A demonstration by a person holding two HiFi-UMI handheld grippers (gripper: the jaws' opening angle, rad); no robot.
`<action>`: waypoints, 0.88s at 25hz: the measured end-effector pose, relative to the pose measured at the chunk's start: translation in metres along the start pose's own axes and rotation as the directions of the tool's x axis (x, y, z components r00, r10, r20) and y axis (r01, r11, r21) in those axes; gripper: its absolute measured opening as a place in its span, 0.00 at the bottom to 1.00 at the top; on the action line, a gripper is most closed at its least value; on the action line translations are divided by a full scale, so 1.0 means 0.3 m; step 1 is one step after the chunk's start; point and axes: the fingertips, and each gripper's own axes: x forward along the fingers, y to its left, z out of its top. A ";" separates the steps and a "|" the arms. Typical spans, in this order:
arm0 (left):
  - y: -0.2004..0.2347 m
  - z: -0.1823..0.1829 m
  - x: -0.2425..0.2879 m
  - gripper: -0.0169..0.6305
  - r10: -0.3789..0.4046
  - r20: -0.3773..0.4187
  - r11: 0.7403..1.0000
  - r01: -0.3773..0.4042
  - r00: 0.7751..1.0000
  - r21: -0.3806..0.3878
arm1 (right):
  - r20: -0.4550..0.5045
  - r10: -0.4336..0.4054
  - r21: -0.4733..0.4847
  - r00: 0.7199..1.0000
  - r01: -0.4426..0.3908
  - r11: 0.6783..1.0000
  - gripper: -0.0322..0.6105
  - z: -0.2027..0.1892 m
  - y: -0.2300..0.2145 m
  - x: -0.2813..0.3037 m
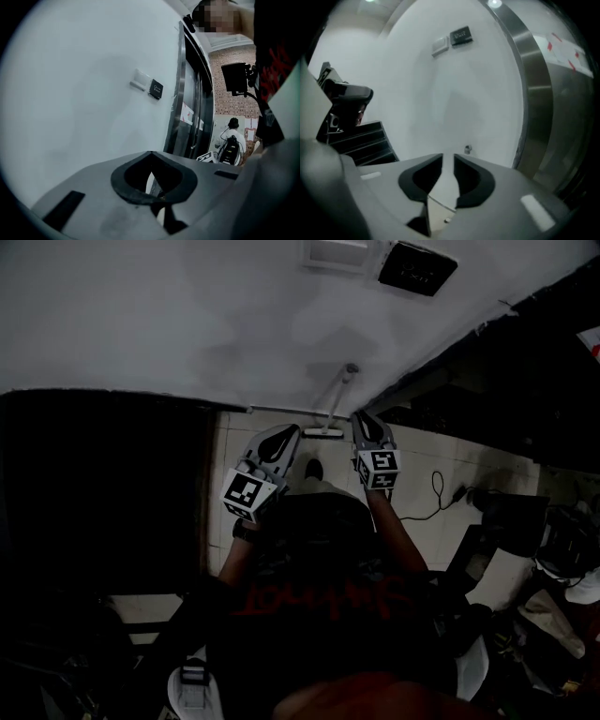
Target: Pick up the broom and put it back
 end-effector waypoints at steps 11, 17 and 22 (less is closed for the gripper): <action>0.048 0.145 -0.030 0.03 0.056 -0.020 0.998 -0.056 0.998 0.032 | -0.337 -0.106 -0.004 0.935 0.111 0.994 0.30 -0.160 -0.229 0.403; 0.117 0.154 -0.040 0.03 0.046 -0.022 0.999 -0.046 0.999 0.004 | -0.344 -0.107 -0.018 0.933 0.107 0.994 0.21 -0.159 -0.209 0.434; 0.157 0.128 0.002 0.03 0.011 -0.039 1.000 -0.011 0.999 -0.009 | -0.268 -0.058 -0.041 0.962 0.049 0.998 0.21 -0.129 -0.110 0.259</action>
